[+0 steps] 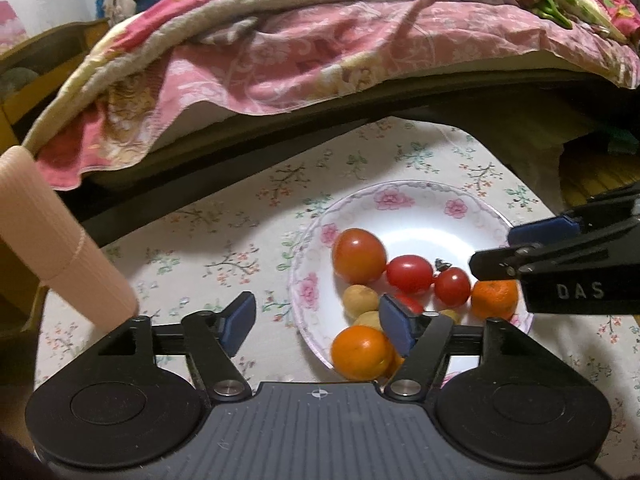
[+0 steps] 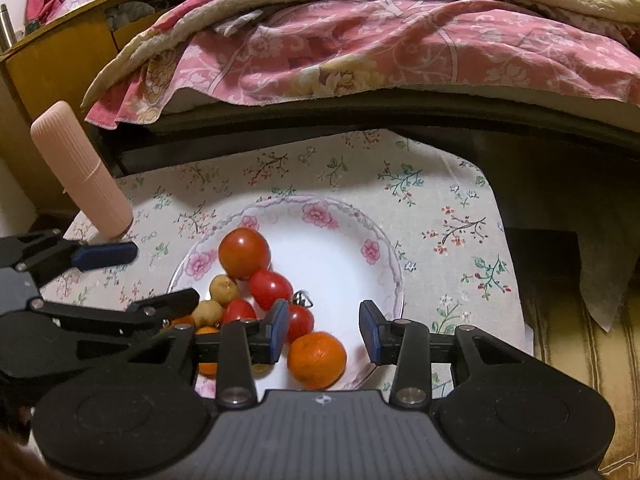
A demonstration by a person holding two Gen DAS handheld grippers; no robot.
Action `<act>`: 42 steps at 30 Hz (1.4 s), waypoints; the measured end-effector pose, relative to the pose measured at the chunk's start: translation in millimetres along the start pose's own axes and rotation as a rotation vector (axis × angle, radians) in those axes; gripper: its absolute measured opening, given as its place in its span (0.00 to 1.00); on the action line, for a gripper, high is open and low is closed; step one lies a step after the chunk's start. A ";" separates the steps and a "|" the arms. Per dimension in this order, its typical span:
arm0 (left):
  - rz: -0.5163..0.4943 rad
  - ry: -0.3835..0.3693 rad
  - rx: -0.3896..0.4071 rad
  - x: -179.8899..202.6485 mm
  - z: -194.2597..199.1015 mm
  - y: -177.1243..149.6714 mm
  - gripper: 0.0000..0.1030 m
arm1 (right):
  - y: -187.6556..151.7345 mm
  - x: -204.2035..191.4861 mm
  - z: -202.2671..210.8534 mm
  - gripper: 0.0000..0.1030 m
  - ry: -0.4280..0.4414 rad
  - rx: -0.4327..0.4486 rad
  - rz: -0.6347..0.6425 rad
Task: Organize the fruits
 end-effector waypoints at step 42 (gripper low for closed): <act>0.106 0.076 0.069 34.3 99.0 -77.2 1.00 | -99.4 -15.2 106.2 0.43 0.012 0.000 -0.082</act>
Point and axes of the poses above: each gripper's, at about its wrist camera, not at the fingertips, and z roughly against the way its jaws point, x to its right, y to its top, the point moved 6 cm from there along -z, roughly the way its jaws point, and after that the axes turned 12 degrees about -y, right-handed, at the moved point
